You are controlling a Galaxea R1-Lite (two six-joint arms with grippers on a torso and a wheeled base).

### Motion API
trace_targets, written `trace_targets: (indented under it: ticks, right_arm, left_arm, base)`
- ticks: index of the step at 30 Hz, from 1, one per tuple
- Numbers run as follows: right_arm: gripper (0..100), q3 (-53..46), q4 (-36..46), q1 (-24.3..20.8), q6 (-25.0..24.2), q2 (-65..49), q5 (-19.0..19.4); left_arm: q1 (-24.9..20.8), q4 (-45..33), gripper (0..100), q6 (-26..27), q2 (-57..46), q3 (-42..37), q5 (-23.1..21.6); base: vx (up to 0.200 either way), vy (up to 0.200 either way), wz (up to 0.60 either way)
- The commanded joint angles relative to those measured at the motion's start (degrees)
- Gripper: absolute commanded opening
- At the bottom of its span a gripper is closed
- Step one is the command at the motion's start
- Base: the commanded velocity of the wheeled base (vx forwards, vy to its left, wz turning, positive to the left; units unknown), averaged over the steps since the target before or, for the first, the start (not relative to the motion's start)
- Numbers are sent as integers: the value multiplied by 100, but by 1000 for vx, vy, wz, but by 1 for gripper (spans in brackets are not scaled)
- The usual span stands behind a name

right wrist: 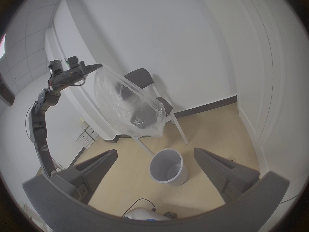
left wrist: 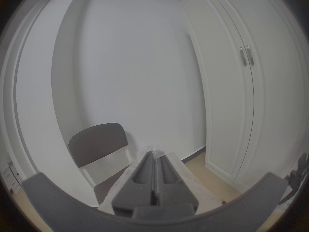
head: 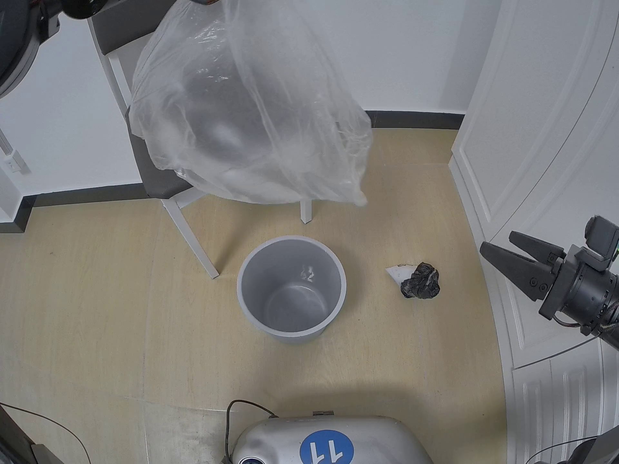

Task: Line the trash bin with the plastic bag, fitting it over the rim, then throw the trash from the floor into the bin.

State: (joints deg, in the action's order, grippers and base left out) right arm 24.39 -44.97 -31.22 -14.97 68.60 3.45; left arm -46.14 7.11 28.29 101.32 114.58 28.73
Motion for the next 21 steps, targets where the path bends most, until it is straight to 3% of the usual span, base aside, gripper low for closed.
trace_targets:
  ticks: [1, 5, 11, 21]
  right_arm:
    - [100, 171, -3, 28, -164, 154, -187]
    - [100, 329, 6, 81, -322, 251, -415]
    - [100, 426, 15, 353, -384, 303, -424]
    - [100, 470, 6, 512, -384, 488, -424]
  left_arm:
    - [-404, 318, 0, 9, 73, 1, 71]
    - [-580, 704, 0, 18, 46, -199, 80]
    - [-598, 1249, 0, 71, -112, -841, 106]
    - [-949, 1390, 0, 115, -209, -1184, 115]
  base:
    - [0, 0, 0]
    - [0, 0, 0]
    - [0, 0, 0]
    - [0, 0, 0]
